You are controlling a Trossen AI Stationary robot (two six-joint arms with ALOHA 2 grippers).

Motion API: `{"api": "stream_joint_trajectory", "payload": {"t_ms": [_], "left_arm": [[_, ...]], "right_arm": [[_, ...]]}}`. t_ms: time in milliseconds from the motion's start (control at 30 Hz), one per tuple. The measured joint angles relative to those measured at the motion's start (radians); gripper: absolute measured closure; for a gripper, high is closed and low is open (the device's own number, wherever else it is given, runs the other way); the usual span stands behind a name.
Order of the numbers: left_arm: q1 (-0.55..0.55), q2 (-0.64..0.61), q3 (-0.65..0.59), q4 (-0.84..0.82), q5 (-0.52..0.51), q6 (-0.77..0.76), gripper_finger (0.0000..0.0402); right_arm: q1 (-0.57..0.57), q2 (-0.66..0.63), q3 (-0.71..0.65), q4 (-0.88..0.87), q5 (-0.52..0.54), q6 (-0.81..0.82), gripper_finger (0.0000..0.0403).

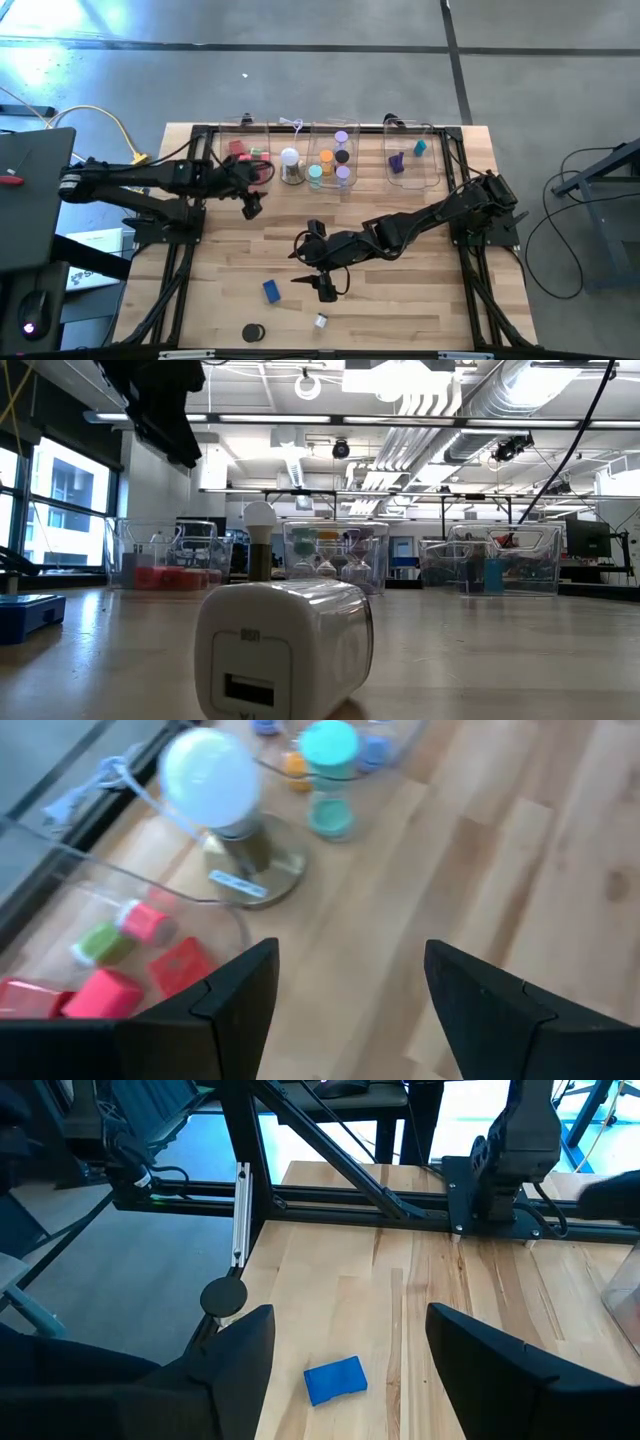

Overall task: Pick & Place Office items
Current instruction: Put the blue digital clock into the right transparent bin

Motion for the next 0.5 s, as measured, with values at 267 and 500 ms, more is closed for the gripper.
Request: {"api": "stream_joint_trajectory", "payload": {"t_ms": [267,500], "left_arm": [[-0.159,0.000,0.000,0.021,-0.029,-0.052,0.0158],[-0.280,0.000,0.000,0.049,-0.054,-0.078,0.0158]], "right_arm": [[0.000,0.000,0.000,0.000,0.000,0.000,0.0154],[0.000,0.000,0.000,0.000,0.000,0.000,0.0154]]}}
